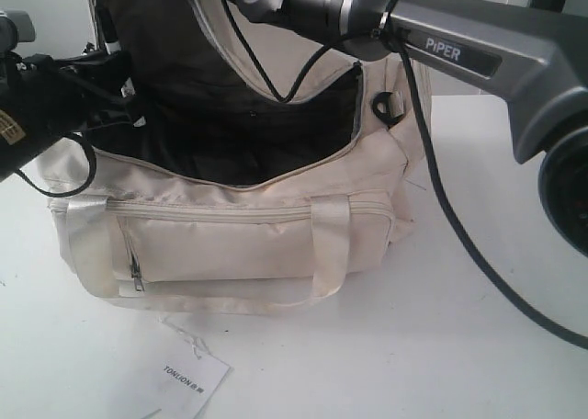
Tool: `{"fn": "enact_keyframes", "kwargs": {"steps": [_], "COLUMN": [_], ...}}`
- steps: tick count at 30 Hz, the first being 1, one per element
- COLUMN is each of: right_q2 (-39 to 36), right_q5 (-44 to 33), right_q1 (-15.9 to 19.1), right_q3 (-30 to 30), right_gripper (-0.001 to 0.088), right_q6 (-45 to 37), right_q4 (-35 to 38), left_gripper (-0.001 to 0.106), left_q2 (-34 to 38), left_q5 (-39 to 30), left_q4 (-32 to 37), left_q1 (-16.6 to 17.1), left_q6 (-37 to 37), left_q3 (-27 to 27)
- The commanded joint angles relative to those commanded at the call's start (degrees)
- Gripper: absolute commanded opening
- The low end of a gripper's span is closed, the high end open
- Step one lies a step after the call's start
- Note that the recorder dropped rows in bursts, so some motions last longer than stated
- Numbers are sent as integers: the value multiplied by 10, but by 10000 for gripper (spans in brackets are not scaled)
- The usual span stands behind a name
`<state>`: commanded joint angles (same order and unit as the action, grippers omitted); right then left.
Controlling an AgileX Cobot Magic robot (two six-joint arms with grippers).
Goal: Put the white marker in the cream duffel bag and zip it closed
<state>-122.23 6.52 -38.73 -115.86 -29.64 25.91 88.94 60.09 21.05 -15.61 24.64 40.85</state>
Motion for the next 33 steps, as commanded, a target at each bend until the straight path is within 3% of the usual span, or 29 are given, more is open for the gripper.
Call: {"fn": "enact_keyframes", "kwargs": {"steps": [4, 7, 9, 13, 20, 26, 33], "right_q2": [0, 0, 0, 0, 0, 0, 0], "right_q5": [0, 0, 0, 0, 0, 0, 0], "right_q1": [0, 0, 0, 0, 0, 0, 0], "right_q3": [0, 0, 0, 0, 0, 0, 0], "right_gripper": [0, 0, 0, 0, 0, 0, 0], "right_q6": [0, 0, 0, 0, 0, 0, 0], "right_q4": [0, 0, 0, 0, 0, 0, 0], "left_gripper": [500, 618, 627, 523, 2, 0, 0], "left_q2": [12, 14, 14, 5, -53, -115, -175], "left_q5": [7, 10, 17, 5, -91, -250, -343], "left_q4": [47, 47, 47, 47, 72, 77, 79], "left_q1": [0, 0, 0, 0, 1, 1, 1], "left_q6": [0, 0, 0, 0, -3, -4, 17], "left_q3": [16, 20, 20, 20, 19, 19, 19]}}
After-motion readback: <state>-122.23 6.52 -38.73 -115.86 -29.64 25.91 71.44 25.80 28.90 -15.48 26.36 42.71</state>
